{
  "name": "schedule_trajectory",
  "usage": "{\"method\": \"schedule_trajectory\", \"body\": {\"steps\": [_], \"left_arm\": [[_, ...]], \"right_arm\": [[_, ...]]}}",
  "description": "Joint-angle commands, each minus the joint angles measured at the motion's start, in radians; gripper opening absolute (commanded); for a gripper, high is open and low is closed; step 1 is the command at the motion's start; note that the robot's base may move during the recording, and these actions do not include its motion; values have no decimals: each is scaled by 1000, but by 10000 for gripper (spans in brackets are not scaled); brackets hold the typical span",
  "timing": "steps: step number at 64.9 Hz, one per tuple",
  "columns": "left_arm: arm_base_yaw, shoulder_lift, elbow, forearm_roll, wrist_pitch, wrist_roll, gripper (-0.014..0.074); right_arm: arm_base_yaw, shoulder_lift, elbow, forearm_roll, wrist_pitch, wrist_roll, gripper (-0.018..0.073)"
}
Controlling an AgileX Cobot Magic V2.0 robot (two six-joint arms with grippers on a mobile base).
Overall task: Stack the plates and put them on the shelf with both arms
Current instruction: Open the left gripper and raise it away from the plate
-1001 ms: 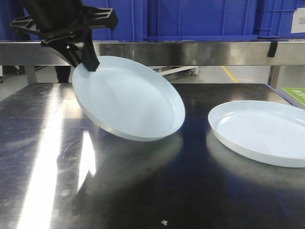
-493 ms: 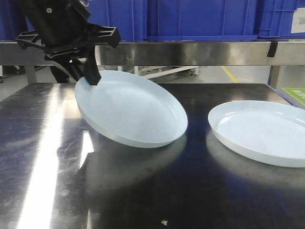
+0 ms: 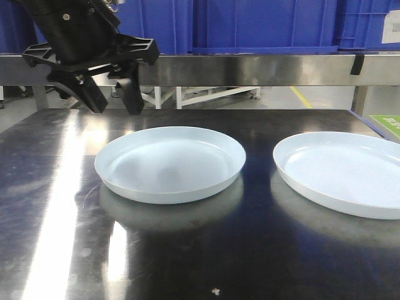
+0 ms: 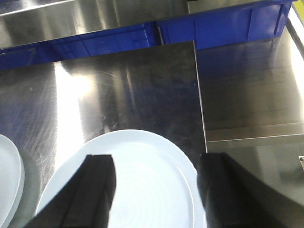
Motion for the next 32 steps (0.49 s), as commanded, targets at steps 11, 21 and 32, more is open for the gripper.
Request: {"method": "schedule_trajectory", "body": {"steps": [11,21,32], "left_arm": [[-7,-152,-38,-15,-112,-1,90],[2,-270,-38,-15,-174,-30,90],[50,-413,-14,-3,-222,-30,90]], "right_arm": [[-5,-7,-37,-1,-67,-9,485],[-5,-7,-37,-1,-67,-9,485],[-5,-7,-37,-1,-67,-9,485]]}}
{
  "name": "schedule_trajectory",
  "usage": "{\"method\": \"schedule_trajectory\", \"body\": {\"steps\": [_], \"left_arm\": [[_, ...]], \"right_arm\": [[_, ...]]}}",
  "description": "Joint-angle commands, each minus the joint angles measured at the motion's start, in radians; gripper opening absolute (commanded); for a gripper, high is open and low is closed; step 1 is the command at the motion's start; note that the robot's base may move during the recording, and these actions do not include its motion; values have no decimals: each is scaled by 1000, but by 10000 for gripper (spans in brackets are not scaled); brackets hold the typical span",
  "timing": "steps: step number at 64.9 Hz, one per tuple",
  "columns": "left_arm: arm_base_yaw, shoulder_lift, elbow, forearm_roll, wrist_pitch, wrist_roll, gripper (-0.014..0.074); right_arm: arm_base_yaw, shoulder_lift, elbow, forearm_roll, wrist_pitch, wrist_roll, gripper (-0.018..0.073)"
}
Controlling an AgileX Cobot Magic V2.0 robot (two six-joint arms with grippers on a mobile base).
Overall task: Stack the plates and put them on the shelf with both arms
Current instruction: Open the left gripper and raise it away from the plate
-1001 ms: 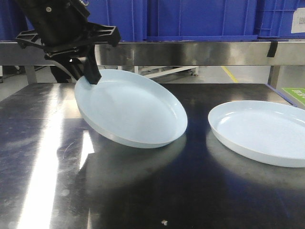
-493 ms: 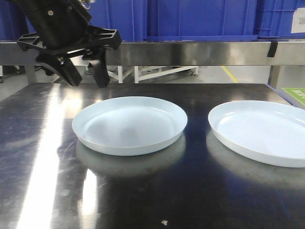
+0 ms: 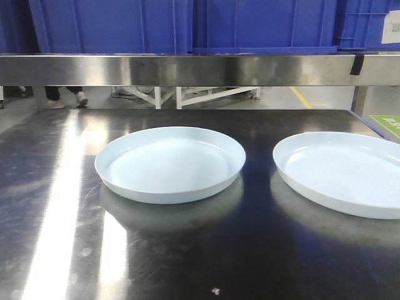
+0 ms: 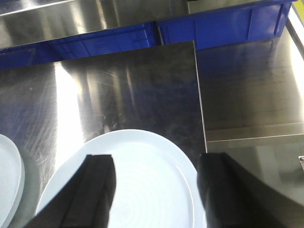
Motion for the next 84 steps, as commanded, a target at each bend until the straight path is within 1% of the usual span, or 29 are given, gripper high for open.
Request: {"method": "schedule_trajectory", "body": {"steps": [1,6,14,23,27,32,44,54,64,75,84], "left_arm": [[34,-108,-6,5,-98,-14,90],[74,-175,28,8,-118,-14,90],[164,-267,107,11,-145,-14,90],[295,-369,218,11,-173,-14,90],[341,-415,276,11,-191,-14,90],[379,-474,342,13,-208,-14,90],[388,-585,516,14,-256,-14,90],[388,-695,695,17,-325,-14,90],[388,-796,836,25,-341,-14,90],[388,-857,941,25,-337,-12,90],[388,-859,980,25,-328,-12,90]], "right_arm": [[-5,-7,-37,-1,-68,-9,485],[-5,-7,-37,-1,-68,-9,485],[-5,-7,-37,-1,-68,-9,485],[-5,-7,-37,-1,-68,-9,485],[-5,-7,-37,-1,-68,-9,485],[-5,-7,-37,-1,-66,-9,485],[-5,-7,-37,-1,-60,-9,485],[-5,-7,-37,-1,-39,-9,485],[-5,-7,-37,-1,-31,-9,485],[-5,-7,-37,-1,-22,-9,485],[-5,-7,-37,-1,-20,-9,485]]}}
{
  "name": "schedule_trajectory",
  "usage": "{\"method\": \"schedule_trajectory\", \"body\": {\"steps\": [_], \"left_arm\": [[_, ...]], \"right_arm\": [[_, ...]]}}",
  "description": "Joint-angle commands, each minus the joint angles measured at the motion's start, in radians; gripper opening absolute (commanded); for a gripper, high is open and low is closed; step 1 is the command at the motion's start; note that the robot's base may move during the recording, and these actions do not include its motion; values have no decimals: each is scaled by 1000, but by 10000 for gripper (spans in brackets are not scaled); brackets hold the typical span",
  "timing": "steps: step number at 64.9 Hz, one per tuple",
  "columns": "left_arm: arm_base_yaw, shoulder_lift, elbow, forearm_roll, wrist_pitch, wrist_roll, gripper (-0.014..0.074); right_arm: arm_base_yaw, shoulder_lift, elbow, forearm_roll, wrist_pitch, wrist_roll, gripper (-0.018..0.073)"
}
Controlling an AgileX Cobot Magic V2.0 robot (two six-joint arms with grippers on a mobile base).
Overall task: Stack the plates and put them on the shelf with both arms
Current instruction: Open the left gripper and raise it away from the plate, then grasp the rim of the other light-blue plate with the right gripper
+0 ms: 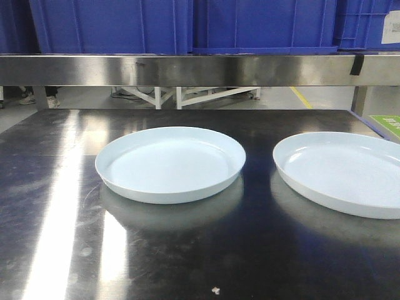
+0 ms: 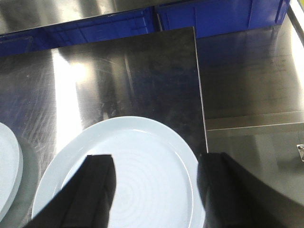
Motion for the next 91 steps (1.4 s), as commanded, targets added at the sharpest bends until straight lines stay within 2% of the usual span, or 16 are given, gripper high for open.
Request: {"method": "schedule_trajectory", "body": {"steps": [1,26,31,35,45,46,49,59,64,70,74,78,91], "left_arm": [[3,-3,-12,0,-79,-10,90],[3,-3,-11,0,-78,-10,90],[3,-3,-11,0,-78,-10,90],[3,-3,-11,0,-78,-10,90],[3,-3,-11,0,-78,-10,90],[3,-3,-11,0,-78,-10,90],[3,-3,-11,0,-78,-10,90],[3,-3,-11,0,-78,-10,90],[3,-3,-11,0,-78,-10,90],[3,-3,-11,0,-78,-10,90],[3,-3,-11,0,-78,-10,90],[3,-3,-11,0,-78,-10,90],[3,-3,-11,0,-78,-10,90]], "right_arm": [[-5,-7,-37,-1,-63,-9,485],[-5,-7,-36,-1,-51,-9,485],[-5,-7,-36,-1,-29,-9,459],[-5,-7,-36,-1,-7,-9,390],[-5,-7,-36,-1,52,-9,1],[-5,-7,-36,-1,54,-9,0],[-5,-7,-36,-1,62,-9,50],[-5,-7,-36,-1,77,-9,53],[-5,-7,-36,-1,81,-9,90],[-5,-7,-36,-1,81,-9,239],[-5,-7,-36,-1,87,-9,390],[-5,-7,-36,-1,95,-9,456],[-5,-1,-36,-5,102,-9,464]]}}
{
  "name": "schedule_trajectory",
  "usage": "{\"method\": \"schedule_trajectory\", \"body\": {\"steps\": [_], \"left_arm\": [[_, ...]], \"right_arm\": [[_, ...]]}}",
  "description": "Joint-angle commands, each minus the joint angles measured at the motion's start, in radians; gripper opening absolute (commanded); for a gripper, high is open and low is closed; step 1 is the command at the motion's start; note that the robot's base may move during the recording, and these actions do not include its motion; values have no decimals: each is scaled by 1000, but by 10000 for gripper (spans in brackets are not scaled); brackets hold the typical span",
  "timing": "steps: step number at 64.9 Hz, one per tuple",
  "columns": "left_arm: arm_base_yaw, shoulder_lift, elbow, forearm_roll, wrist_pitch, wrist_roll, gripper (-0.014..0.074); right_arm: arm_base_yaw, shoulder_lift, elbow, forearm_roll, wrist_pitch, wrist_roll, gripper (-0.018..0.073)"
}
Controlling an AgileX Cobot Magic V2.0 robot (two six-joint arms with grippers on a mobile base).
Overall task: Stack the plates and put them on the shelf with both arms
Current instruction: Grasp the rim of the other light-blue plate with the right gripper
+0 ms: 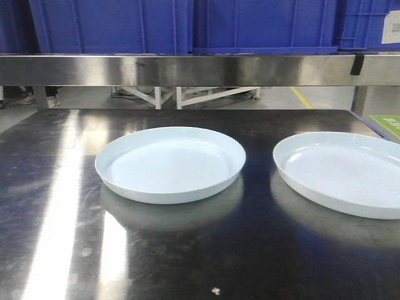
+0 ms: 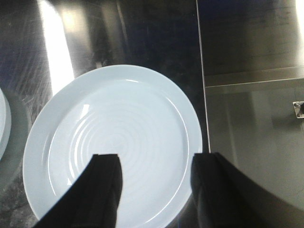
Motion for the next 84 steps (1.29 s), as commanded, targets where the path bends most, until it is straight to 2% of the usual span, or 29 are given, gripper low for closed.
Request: {"method": "schedule_trajectory", "body": {"steps": [1,17,24,36,55,84], "left_arm": [[3,-3,-28,0,-80,-10,90],[3,-3,-28,0,-80,-10,90],[3,-3,-28,0,-80,-10,90],[3,-3,-28,0,-80,-10,90],[3,-3,-28,0,-80,-10,90],[3,-3,-28,0,-80,-10,90]], "right_arm": [[-5,2,-36,-5,-67,-9,464],[-6,147,-39,-5,-207,-9,464],[-30,228,-53,-7,-253,-9,464],[-110,362,-117,-7,-249,-9,464],[-106,469,-186,-7,-199,-9,464],[-103,481,-187,-7,-143,-9,464]]}}
